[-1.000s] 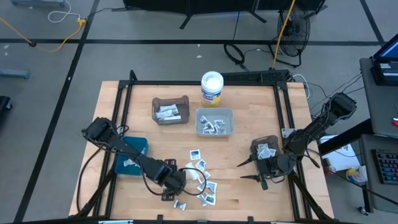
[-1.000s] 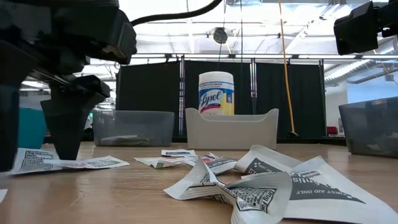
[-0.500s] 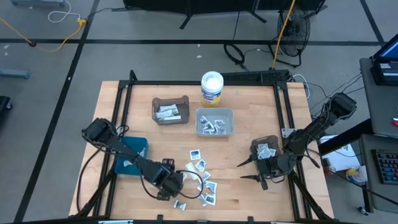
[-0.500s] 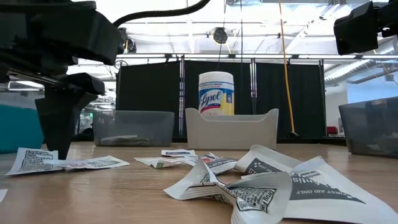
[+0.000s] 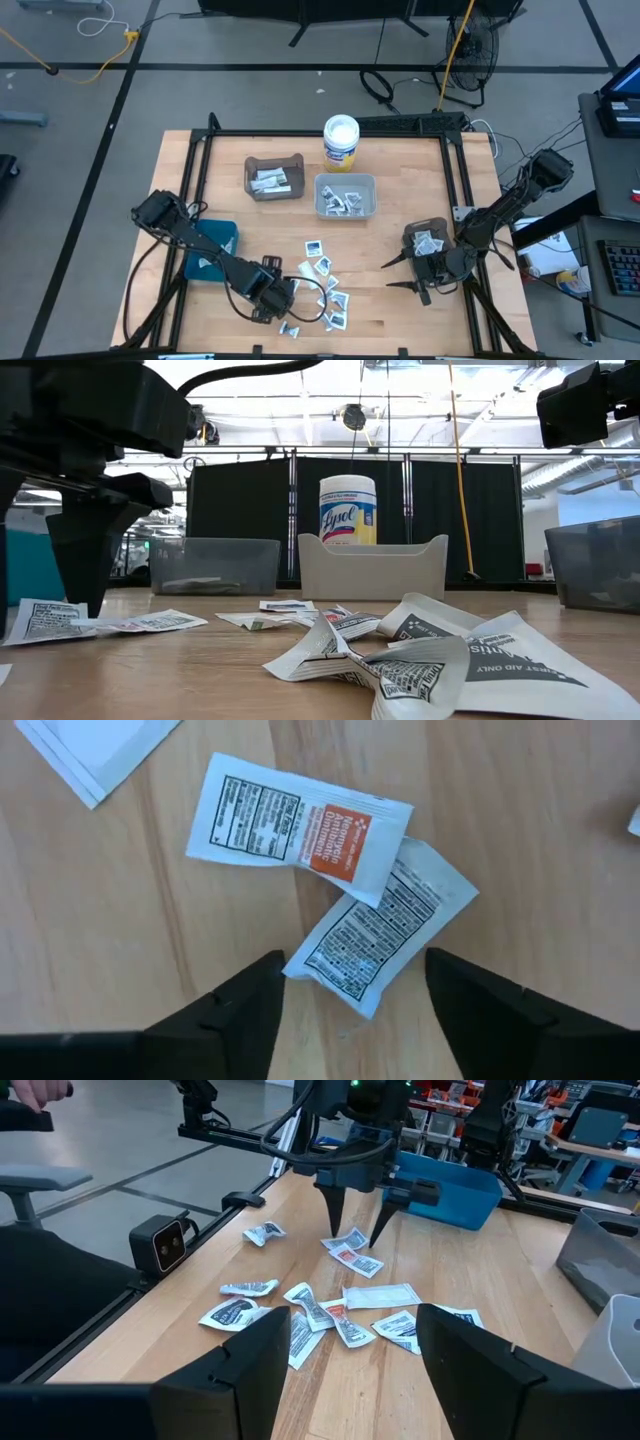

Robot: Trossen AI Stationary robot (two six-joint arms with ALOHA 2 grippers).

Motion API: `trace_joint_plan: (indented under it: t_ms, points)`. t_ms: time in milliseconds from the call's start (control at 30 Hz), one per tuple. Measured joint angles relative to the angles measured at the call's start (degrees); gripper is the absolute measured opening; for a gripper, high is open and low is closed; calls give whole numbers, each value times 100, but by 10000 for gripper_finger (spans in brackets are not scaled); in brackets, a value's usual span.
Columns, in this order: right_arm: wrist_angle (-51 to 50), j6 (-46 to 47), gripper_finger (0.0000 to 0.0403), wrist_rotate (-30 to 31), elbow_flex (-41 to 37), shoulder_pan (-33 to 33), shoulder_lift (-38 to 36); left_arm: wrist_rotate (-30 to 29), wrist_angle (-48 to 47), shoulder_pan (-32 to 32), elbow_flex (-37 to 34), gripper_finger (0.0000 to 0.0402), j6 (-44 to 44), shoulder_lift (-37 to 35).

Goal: Pick & Place First Aid Supplies
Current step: Put the orange ointment pack into the blue bin

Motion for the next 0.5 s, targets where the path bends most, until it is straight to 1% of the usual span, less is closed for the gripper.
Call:
trace_joint_plan:
  t_ms: [500]
  points:
    - [0,0,212,0,0,-1,0,-147,37,17,0,153,7,0]
